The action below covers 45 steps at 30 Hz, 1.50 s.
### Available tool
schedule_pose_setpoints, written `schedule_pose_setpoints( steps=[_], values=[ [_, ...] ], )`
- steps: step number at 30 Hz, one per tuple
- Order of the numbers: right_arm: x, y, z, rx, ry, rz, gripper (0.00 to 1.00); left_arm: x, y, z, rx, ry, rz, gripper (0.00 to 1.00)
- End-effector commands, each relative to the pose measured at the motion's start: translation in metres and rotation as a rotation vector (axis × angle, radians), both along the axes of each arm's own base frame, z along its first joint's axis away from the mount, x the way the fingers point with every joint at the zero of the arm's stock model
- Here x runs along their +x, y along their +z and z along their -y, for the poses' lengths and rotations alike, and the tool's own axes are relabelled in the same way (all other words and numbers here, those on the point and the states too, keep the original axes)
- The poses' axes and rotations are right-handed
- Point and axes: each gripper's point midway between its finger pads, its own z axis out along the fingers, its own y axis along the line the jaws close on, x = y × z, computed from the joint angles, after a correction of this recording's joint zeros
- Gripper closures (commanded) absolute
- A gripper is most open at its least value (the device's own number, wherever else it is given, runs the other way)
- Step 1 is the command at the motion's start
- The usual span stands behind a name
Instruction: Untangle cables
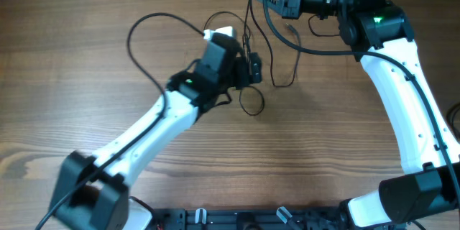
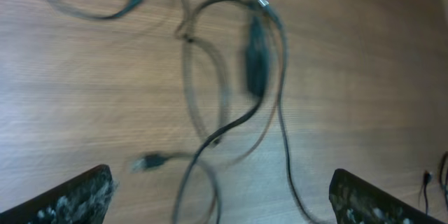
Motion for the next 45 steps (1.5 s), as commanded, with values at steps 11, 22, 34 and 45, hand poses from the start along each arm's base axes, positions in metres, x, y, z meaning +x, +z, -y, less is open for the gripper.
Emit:
schedule_pose_setpoints(
  steps=[11, 22, 34, 45],
  values=[
    [0.004, 0.014, 0.002, -0.015, -0.033, 0.107, 0.96, 0.026, -0.110, -0.018, 0.280, 0.123, -0.037, 0.96],
    [0.112, -0.001, 0.221, -0.450, -0.970, 0.195, 0.96, -0.012, -0.137, -0.038, 0.352, 0.081, -0.236, 0.83],
    [0.101, 0.171, 0.463, -0.368, -1.559, 0.632, 0.95, -0.013, -0.137, -0.038, 0.349, 0.089, -0.243, 0.00],
    [0.219, -0.061, 0.554, -0.646, -1.559, 0.275, 0.95, -0.012, -0.137, -0.038, 0.347, 0.089, -0.239, 0.00]
  ],
)
